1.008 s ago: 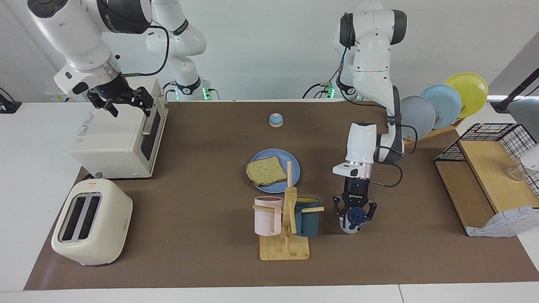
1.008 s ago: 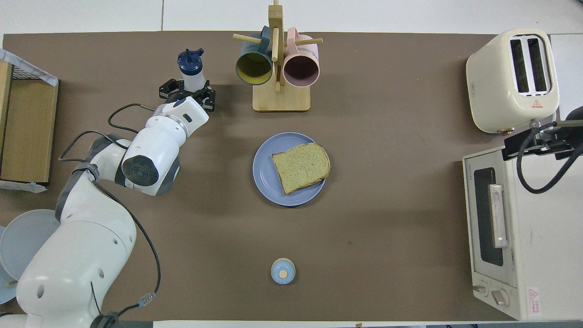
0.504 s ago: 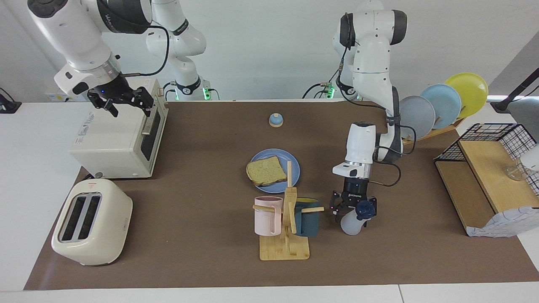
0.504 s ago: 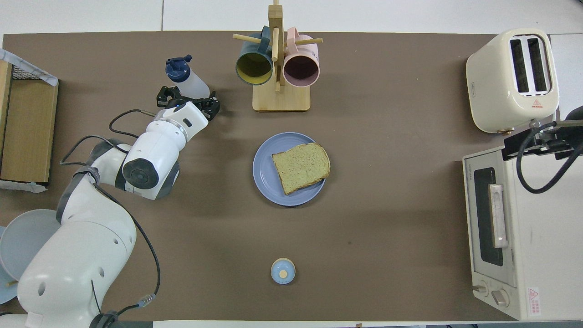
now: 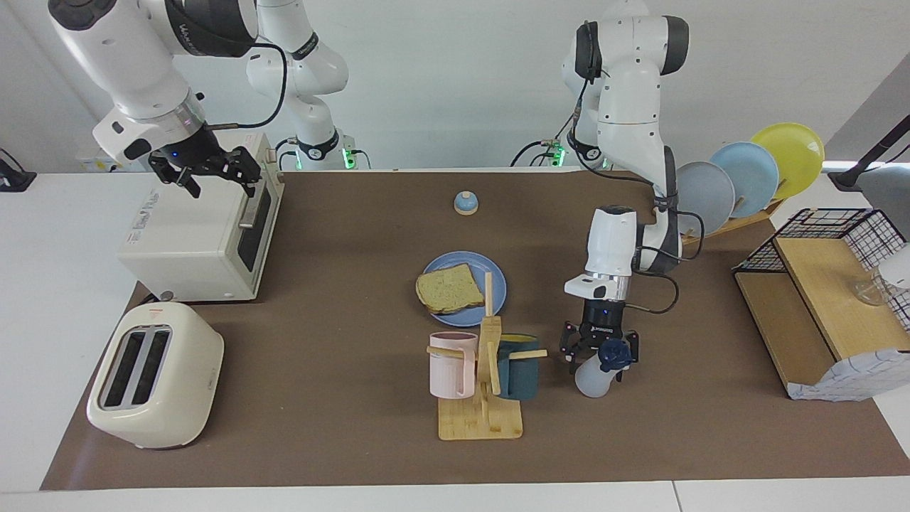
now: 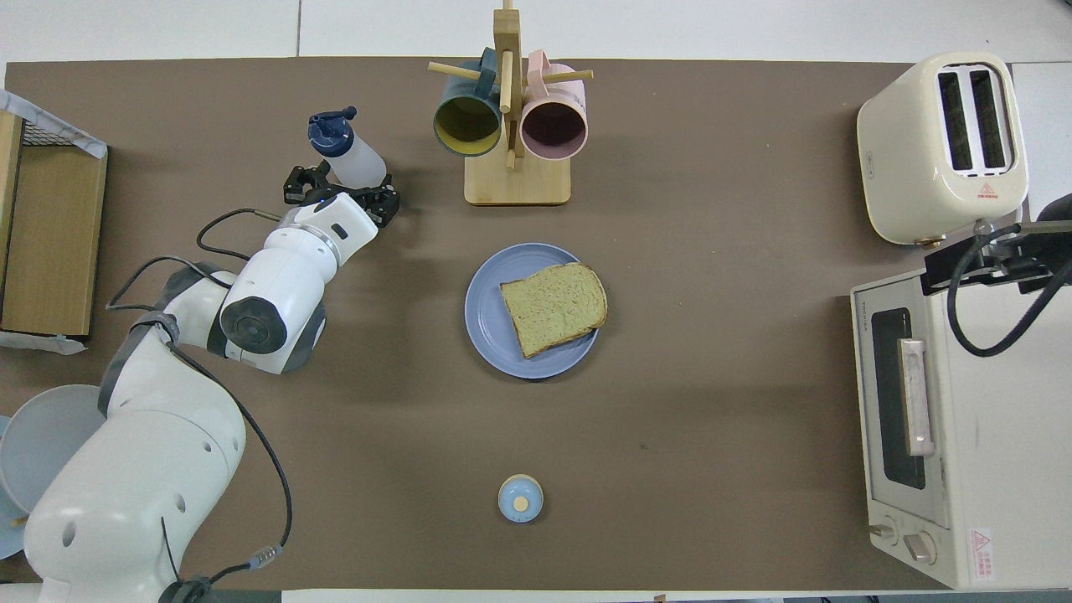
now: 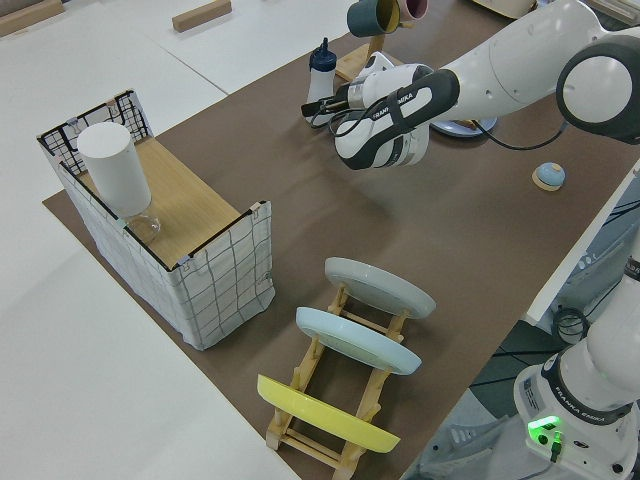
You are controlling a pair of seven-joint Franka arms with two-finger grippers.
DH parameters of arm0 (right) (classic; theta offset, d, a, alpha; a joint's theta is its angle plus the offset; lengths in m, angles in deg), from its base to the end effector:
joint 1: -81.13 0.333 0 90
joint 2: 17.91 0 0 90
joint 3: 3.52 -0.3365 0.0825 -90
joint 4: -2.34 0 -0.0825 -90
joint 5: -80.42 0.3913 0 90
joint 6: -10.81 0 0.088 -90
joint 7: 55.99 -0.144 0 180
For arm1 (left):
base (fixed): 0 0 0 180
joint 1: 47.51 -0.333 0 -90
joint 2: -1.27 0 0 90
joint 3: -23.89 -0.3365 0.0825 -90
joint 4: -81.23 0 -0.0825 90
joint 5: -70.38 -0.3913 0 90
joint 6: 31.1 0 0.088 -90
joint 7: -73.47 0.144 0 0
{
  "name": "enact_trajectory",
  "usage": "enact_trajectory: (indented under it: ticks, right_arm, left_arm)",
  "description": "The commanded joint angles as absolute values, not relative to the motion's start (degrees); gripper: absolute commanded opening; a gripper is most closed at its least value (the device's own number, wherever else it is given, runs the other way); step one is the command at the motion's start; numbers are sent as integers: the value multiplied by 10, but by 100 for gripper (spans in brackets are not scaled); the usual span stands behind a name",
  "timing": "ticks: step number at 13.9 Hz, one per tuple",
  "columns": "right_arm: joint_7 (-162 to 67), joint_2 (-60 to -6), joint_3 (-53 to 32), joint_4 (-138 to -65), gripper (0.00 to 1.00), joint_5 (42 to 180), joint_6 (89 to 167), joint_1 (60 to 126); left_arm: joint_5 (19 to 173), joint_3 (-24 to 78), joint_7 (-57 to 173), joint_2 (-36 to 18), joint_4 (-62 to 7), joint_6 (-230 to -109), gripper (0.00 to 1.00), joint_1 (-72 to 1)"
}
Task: Put bread on plate and add seasoning
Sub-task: 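Set the bottle down and open the left gripper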
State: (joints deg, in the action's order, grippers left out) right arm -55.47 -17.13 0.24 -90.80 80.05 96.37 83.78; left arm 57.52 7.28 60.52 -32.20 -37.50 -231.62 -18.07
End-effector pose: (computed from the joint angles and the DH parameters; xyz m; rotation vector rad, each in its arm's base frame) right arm 0.5425 -0.0117 0.5835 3.1321 -0.0162 -0.1862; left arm 0.6465 -0.1943 0.2385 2.7749 -0.5077 1.2777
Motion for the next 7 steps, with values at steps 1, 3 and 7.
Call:
enact_trajectory:
  ticks: [1,3,7]
  right_arm:
    - [-538,-169,1,-906,100,812,954,834]
    - [-538,-169,1,-907,100,812,954,834]
    - [-538,-169,1,-907,100,813,954,833]
  left_arm:
    - [564,77,606,-206,-499,-2318,100,-183]
    - [565,77,610,-134,-564,-2314,100,-176]
    - [566,78,536,-14,-601,-2147,100,-109]
